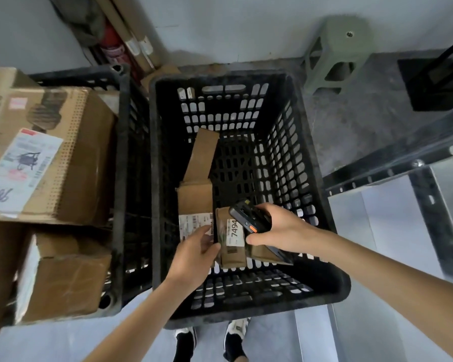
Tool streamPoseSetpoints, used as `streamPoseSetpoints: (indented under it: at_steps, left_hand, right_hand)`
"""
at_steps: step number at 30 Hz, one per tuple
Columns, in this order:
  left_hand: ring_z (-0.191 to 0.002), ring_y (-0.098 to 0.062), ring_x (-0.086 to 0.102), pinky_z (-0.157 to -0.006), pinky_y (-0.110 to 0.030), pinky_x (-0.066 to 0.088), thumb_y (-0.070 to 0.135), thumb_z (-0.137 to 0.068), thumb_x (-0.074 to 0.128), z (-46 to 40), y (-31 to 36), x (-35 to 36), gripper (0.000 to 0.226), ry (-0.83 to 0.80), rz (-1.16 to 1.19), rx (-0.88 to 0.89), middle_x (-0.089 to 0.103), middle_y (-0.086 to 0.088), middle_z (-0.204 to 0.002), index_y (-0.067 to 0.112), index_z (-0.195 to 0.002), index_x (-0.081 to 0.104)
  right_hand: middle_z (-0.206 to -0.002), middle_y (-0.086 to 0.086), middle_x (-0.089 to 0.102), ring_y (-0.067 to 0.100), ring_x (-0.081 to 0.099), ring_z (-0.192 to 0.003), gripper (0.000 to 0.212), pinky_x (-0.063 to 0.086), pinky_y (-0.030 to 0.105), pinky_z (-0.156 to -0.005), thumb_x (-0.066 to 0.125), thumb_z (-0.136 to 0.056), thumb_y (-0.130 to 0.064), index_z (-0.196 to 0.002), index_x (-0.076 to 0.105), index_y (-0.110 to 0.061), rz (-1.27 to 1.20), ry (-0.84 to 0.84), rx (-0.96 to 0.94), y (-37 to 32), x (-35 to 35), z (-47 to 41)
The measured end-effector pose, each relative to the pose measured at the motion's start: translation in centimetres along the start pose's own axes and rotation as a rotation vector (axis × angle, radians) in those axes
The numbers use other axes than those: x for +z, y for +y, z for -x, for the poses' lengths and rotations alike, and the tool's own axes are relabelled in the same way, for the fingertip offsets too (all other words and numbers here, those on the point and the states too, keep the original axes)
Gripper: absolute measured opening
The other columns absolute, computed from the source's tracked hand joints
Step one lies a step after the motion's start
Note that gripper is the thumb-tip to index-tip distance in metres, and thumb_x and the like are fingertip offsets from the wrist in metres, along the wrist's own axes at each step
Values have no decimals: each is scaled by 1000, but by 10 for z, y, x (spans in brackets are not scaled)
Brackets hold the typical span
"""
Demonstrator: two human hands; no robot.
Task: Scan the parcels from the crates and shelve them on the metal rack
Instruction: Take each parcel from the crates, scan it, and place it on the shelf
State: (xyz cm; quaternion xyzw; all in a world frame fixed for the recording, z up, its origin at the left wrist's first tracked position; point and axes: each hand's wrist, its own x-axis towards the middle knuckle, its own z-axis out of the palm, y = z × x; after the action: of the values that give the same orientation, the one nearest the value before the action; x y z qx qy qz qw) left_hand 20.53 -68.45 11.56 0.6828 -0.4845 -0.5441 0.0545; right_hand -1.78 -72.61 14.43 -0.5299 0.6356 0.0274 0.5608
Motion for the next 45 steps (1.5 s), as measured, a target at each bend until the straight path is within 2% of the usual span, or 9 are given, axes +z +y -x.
streamPoseSetpoints:
  at_steps: [7, 10, 15, 21, 25, 28, 35, 41, 45]
  left_hand:
    - [-99, 7, 66, -87, -12, 52, 11, -100, 60, -8, -10, 14, 39, -59, 123, 7, 71, 15, -111, 22, -138, 57]
    - [-93, 13, 66, -81, -9, 51, 7, -100, 58, -7, -11, 15, 39, -75, 173, 10, 70, 20, -105, 35, -127, 54]
    - [-105, 1, 69, -97, -24, 54, 1, -100, 57, -4, -10, 13, 46, -88, 238, 18, 75, 16, -111, 43, -119, 60]
    - [-109, 2, 68, -98, -25, 53, 10, -98, 64, 8, -6, 3, 51, -58, 247, 67, 74, 21, -114, 55, -119, 54]
    - [-100, -6, 73, -93, -28, 57, 17, -95, 71, 22, 7, -5, 51, -64, 237, 82, 75, 12, -112, 38, -139, 55]
    - [-93, -2, 73, -83, -17, 57, 17, -92, 75, 36, 25, -16, 53, -39, 196, 118, 73, 11, -111, 41, -133, 51]
    - [-106, 0, 68, -97, -29, 55, 35, -75, 88, 70, 73, -51, 70, 5, 111, 230, 71, 19, -115, 36, -138, 56]
    - [-90, 10, 68, -78, -18, 57, 25, -73, 90, 111, 112, -84, 55, 80, 49, 359, 71, 34, -96, 54, -103, 55]
    - [-87, 16, 64, -70, -4, 49, 18, -74, 88, 146, 130, -111, 51, 87, 34, 437, 72, 30, -91, 47, -105, 59]
  right_hand:
    - [-118, -15, 64, 2, 61, -109, 60, 51, 30, -101, 84, -81, -34, -133, 54, -31, 6, -56, -22, -5, 1, -4]
    - [-114, -16, 65, 2, 62, -105, 51, 52, 30, -99, 83, -81, -34, -125, 56, -34, -7, -66, -24, -6, -1, -6]
    - [-116, -16, 66, 1, 63, -107, 53, 51, 27, -99, 84, -81, -35, -125, 54, -36, -87, -68, 0, -6, 1, -7]
    - [-108, -14, 72, -3, 68, -95, 40, 52, 18, -85, 82, -84, -29, -120, 64, -33, -153, -85, -23, -8, -5, 9]
    - [-104, -10, 74, -2, 68, -91, 30, 51, 19, -83, 81, -84, -32, -111, 68, -30, -142, -55, -41, -17, -14, 25]
    - [-93, -15, 73, -4, 68, -84, 28, 48, 15, -75, 81, -85, -30, -110, 68, -30, -138, -25, -72, -28, -23, 40]
    - [-83, -29, 70, -11, 66, -79, 30, 45, 11, -70, 81, -86, -31, -111, 66, -33, -137, 46, -172, -67, -52, 87]
    - [-82, -24, 70, -5, 68, -81, 27, 49, 20, -79, 83, -85, -30, -105, 66, -34, -104, 134, -271, -116, -70, 143]
    - [-101, -11, 74, 4, 71, -91, 37, 57, 31, -88, 83, -84, -33, -116, 67, -31, -89, 203, -293, -146, -69, 186]
